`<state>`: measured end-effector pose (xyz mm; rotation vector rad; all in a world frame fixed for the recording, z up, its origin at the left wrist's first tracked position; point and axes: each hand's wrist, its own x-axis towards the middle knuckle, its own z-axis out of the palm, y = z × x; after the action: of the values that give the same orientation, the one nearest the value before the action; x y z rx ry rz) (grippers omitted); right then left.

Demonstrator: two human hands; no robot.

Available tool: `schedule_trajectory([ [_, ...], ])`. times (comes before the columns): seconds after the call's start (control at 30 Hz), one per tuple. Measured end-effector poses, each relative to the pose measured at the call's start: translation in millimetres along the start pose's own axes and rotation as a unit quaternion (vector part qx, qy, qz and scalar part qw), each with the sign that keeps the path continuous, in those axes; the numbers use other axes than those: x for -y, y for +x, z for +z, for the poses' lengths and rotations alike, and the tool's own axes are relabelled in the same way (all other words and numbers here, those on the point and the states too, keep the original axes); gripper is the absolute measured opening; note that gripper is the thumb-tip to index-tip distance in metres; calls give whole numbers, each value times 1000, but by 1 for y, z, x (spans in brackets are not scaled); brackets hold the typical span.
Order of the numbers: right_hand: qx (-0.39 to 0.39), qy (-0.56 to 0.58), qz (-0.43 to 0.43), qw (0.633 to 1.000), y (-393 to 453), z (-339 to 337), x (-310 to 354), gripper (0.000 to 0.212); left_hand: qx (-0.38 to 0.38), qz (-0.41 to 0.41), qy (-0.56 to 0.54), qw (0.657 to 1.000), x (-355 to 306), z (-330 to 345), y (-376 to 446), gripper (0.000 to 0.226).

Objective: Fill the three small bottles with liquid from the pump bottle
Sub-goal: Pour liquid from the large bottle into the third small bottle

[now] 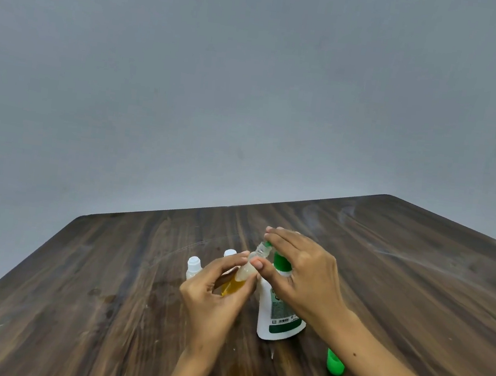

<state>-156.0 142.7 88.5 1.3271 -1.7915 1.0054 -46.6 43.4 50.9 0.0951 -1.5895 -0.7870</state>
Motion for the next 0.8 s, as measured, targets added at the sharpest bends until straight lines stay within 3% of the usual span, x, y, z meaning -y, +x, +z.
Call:
schedule_trajectory([
  [0.8, 19, -25, -13, 999, 7, -9, 4, 76, 2, 3, -3, 1000, 1, -1, -1, 25],
])
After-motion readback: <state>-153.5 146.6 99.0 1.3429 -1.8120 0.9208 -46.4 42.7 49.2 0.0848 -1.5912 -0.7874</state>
